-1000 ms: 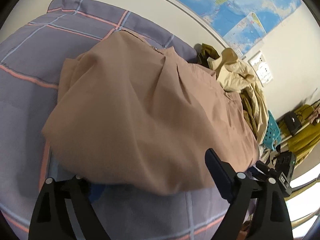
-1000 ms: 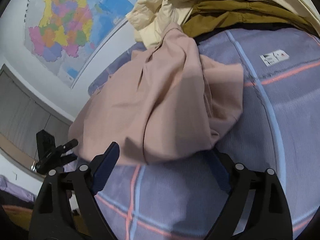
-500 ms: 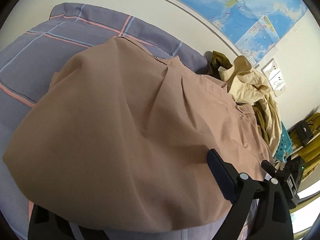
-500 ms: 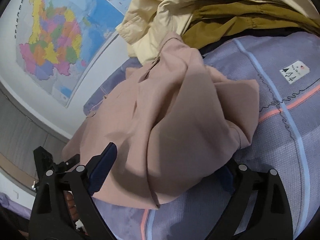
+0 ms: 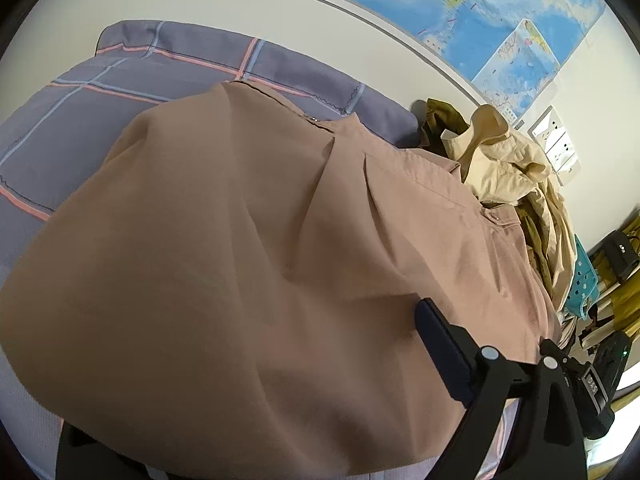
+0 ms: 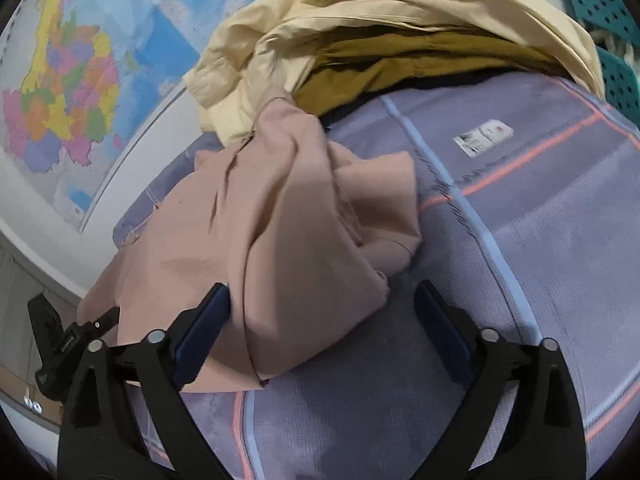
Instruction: Fold large clothes
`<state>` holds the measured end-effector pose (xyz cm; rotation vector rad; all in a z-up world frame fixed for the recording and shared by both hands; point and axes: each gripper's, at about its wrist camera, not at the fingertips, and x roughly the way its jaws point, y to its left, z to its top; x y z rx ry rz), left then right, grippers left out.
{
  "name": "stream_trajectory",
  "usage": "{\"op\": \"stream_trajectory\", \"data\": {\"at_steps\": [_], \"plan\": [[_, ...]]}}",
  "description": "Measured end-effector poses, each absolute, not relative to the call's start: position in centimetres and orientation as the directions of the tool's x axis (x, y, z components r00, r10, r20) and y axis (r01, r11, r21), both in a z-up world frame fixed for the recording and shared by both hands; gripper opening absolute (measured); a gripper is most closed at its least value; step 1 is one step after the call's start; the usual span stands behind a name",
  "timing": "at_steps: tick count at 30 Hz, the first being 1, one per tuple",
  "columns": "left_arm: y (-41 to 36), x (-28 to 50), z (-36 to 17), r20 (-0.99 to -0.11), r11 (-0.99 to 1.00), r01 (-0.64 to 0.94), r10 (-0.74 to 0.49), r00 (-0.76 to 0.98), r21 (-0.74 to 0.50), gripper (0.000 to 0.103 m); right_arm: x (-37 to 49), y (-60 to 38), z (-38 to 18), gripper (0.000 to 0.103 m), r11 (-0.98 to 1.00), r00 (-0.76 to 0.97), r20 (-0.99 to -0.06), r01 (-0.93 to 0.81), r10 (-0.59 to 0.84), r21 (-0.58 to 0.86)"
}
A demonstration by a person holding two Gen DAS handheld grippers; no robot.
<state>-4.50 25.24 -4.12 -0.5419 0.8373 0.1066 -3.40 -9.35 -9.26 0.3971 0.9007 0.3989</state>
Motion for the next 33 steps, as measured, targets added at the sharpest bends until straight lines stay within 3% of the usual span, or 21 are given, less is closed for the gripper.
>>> {"op": "stream_trajectory", "data": {"at_steps": [10,25,29,33], "plan": [[24.7,-4.1,-4.1,-0.75,0.874,-0.31,-0.088,0.655,-0.373,0.094,0.2,-5.8,-9.4,0.096,0.729,0.431,-0.595,-0.299,0.679,0.616],[24.7,-2.8,-4.3,-0.757,0.889,-0.311,-0.059,0.651,-0.337,0.096,2.3,-3.3,-9.4,0.097,0.699,0.382,-0.586,-0.353,0.715,0.622],[24.6,-2.5,-4.3,-0.764,0.89,-0.32,-0.046,0.644,-0.323,0.093,2.8,-3.2,-9.5,0.074,0.717,0.388,-0.604,-0.341,0.696,0.608],[25.3,-2.7,-4.1,-0.77,0.878,-0.353,-0.027,0.637,-0.323,0.073,3.2,-3.2,-9.7,0.065,0.707,0.368,-0.604,-0.342,0.707,0.619]]}}
